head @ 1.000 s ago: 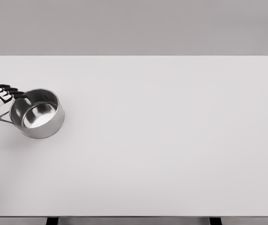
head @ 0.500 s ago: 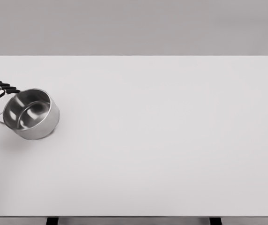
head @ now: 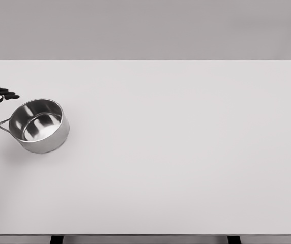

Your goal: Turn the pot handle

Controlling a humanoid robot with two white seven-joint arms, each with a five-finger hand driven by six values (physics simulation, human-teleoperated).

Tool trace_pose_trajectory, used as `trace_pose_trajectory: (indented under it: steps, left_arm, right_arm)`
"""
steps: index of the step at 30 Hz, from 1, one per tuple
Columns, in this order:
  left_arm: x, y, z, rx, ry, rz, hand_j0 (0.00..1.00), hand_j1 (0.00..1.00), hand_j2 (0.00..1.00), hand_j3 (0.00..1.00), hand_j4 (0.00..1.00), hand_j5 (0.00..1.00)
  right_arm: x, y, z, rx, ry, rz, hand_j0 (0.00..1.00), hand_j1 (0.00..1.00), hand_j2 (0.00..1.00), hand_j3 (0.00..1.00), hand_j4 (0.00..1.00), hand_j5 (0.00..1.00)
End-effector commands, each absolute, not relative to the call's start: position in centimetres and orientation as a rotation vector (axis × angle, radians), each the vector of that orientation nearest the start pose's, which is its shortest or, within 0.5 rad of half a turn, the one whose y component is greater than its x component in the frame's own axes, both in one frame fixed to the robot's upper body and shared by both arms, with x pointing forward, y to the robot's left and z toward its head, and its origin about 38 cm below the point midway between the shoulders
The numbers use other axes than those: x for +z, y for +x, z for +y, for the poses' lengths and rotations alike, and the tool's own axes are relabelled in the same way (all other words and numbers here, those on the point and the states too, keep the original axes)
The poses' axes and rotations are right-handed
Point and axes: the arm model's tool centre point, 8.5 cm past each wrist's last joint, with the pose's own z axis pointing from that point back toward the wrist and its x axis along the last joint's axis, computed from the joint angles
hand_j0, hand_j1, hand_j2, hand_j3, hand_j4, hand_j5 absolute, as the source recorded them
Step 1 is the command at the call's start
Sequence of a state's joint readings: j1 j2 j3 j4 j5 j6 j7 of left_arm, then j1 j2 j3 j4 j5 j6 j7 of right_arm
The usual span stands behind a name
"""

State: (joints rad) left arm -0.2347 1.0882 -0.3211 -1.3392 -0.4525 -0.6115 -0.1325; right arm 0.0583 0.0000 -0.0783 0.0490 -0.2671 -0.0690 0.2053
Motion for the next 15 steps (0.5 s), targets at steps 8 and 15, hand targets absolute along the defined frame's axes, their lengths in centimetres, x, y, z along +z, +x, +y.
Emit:
trace_pose_trajectory:
  steps: [8,15]
  left_arm:
    - [20.34,37.8,47.48,-1.754,0.742,-1.312,1.0,1.0,1.0,1.0,1.0,1.0]
    - [19.91,38.13,48.18,-1.725,0.752,-1.299,1.0,1.0,1.0,1.0,1.0,1.0]
  right_arm:
    - [-25.91,-4.26,-25.6,-0.346,0.091,-0.012,1.0,1.0,1.0,1.0,1.0,1.0]
    - [-25.91,-4.26,-25.6,-0.346,0.091,-0.012,1.0,1.0,1.0,1.0,1.0,1.0]
